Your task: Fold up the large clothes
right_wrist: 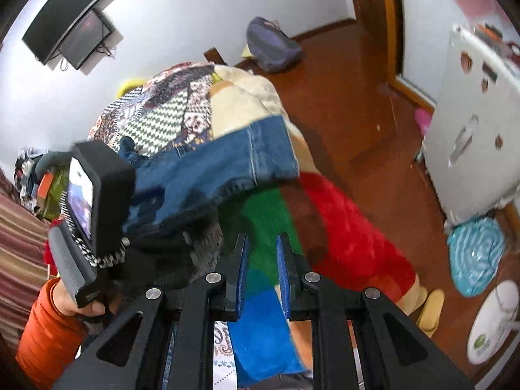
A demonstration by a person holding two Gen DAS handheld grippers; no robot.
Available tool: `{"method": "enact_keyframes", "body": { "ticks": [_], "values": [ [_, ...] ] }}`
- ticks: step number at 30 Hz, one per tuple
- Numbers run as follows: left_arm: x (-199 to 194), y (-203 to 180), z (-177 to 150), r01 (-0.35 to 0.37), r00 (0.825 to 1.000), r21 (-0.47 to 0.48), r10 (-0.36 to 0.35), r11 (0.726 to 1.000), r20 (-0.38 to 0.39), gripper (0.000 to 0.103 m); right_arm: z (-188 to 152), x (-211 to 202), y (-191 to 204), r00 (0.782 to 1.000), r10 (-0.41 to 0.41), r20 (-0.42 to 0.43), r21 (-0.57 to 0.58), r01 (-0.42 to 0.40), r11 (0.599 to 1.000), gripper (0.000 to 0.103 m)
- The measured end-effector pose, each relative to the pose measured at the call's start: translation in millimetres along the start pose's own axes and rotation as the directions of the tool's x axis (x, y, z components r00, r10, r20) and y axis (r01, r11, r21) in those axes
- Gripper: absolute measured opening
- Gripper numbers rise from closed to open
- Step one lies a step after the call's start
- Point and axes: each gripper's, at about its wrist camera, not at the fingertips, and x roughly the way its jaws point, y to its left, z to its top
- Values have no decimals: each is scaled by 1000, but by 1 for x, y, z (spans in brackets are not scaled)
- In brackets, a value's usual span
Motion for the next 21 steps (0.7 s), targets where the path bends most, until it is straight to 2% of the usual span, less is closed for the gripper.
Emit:
{"method": "enact_keyframes", "body": {
  "ticks": [1, 3, 7, 9, 13, 18, 21],
  "values": [
    [-6, 5, 1, 31, 999, -20, -30, 999, 26, 45, -1, 4, -3, 1000, -2, -13, 5, 2, 1000, 13],
    [-16, 17, 2, 73, 996, -61, -69, 996, 55, 27, -3, 11, -3, 1000, -9, -30, 10, 9, 1000, 13],
    [-45, 43, 5, 87, 986, -126, -67, 988, 154, 14, -2, 20, 3, 999, 2, -46, 3, -2, 1000, 13],
    [-61, 59, 3, 70, 979, -151, -39, 986, 201, 10, -1, 23, 12, 999, 8, -46, -17, -9, 1000, 13],
    [-86, 95, -6, 35, 966, -218, 23, 975, 256, 10, 0, 27, 33, 998, 23, -51, -67, -26, 997, 13],
    [-108, 154, -51, -12, 958, -336, 107, 942, 266, 9, 2, 35, 72, 998, 27, -58, -159, -36, 987, 13],
    [-117, 189, -94, -33, 959, -423, 148, 905, 240, 9, 2, 43, 94, 997, 26, -69, -205, -40, 978, 13]
  ]
}}
